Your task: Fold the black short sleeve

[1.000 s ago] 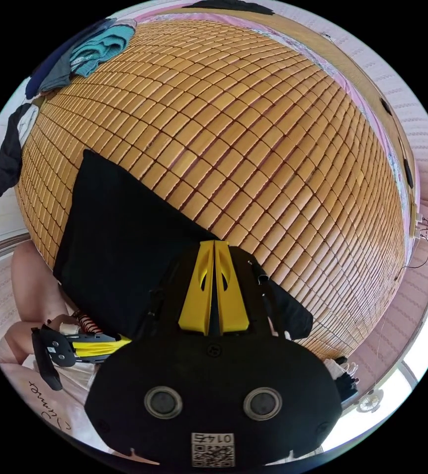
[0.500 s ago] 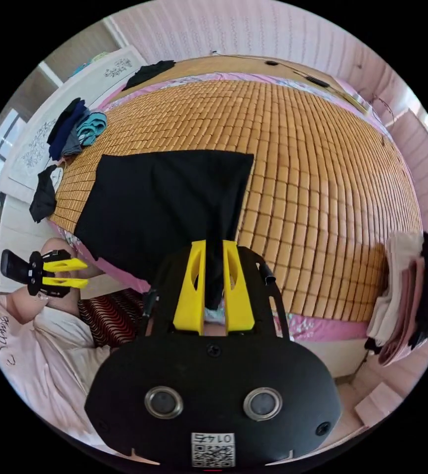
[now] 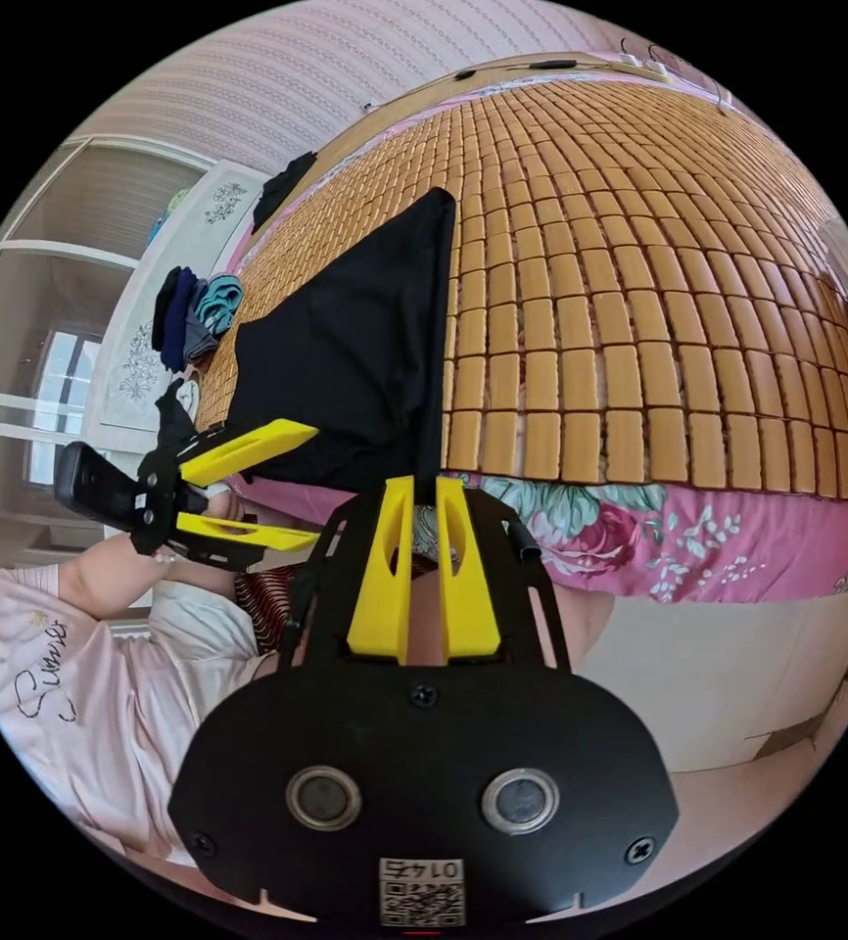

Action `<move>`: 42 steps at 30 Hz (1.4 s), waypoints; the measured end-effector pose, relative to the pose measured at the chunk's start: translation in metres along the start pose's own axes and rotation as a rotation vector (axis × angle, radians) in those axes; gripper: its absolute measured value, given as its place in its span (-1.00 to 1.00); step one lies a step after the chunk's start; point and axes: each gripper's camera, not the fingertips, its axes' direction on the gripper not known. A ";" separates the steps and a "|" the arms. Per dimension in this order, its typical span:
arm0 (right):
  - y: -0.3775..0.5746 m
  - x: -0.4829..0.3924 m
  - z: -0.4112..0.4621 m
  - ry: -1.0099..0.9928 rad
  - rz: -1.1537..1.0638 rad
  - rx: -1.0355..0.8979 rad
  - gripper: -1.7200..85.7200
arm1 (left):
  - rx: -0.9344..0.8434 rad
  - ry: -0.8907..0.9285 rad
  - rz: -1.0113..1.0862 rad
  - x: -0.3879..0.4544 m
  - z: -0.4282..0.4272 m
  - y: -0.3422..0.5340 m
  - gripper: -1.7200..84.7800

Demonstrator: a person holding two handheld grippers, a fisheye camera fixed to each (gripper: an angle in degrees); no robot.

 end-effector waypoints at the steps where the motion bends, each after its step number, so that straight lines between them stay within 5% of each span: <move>1: 0.003 0.003 -0.005 -0.013 -0.006 0.014 -0.88 | 0.003 -0.015 -0.002 0.001 0.006 -0.007 -0.58; 6: 0.029 0.020 -0.042 -0.307 -0.061 0.129 -0.91 | -0.041 -0.054 -0.027 0.008 0.019 -0.027 -0.61; 9: 0.048 0.020 -0.053 -0.385 -0.088 0.166 -0.90 | -0.050 -0.098 -0.047 0.014 0.004 -0.026 -0.86; 15: 0.102 0.084 -0.081 -0.261 0.315 0.401 -0.79 | 0.018 -0.061 -0.061 0.030 -0.040 -0.002 -0.97; 21: 0.083 0.103 -0.050 -0.339 0.402 0.315 -0.60 | 0.052 -0.014 -0.027 0.045 -0.074 0.022 -0.98; 26: 0.083 0.126 -0.056 -0.353 0.492 0.414 -0.80 | 0.085 0.037 -0.011 0.041 -0.096 0.041 -0.98; 36: 0.103 0.075 -0.155 -0.381 0.258 0.669 -0.91 | 0.293 0.099 -0.051 0.011 -0.133 0.041 -0.98; 42: 0.011 -0.016 -0.134 -0.305 0.074 0.495 -0.91 | 0.327 0.035 -0.205 -0.042 -0.162 0.079 -0.98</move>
